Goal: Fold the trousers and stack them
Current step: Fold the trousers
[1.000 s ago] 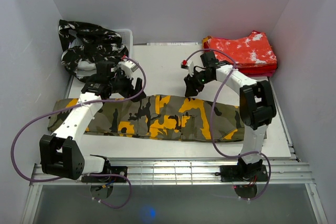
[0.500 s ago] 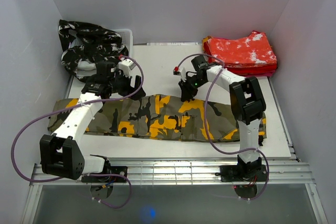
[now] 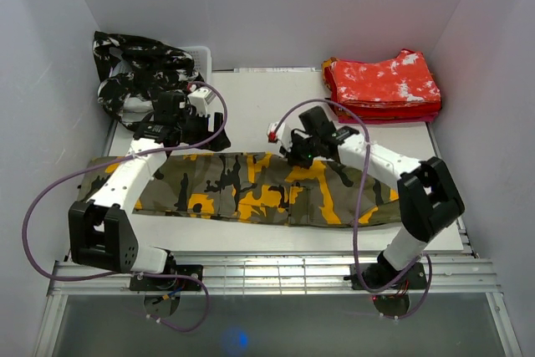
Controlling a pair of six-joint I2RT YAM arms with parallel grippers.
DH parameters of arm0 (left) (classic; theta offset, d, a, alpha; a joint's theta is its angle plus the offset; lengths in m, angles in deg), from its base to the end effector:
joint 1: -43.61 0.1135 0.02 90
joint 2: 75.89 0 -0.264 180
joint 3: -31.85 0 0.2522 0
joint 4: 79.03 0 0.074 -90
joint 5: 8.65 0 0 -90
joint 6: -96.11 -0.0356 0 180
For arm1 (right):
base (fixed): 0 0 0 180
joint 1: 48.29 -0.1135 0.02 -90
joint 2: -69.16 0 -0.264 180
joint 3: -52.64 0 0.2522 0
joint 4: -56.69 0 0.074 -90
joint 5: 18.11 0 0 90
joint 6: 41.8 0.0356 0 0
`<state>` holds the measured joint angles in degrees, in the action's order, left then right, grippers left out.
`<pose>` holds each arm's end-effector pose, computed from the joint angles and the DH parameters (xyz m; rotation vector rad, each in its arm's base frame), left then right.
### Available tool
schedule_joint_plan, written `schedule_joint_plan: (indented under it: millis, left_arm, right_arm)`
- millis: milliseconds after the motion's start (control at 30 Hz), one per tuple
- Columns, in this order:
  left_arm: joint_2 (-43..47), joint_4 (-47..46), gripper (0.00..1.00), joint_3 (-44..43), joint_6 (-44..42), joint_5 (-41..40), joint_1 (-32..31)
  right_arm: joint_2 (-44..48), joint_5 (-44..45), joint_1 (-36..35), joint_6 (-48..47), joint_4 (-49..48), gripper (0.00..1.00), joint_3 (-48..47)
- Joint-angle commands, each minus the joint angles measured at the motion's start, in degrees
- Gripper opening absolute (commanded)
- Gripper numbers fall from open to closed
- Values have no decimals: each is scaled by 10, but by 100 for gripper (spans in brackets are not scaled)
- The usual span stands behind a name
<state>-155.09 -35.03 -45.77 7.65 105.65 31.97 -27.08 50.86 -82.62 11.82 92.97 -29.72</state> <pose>0.2881 -0.0743 0.2898 0.4127 2.3230 -0.6128 0.2919 0.2148 0.2331 -1.5257 1.8705 0.4313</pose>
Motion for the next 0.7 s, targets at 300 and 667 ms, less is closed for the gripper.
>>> schedule_joint_plan:
  millis: [300,667]
  left_arm:
    - [-49,33,74,-43,9,49,-1]
    - [-113,23,66,-52,12,83,-75]
  right_arm:
    - [94,371,-195,-132,-421,8,316]
    - [3,484,-292,-177,-587,8,404]
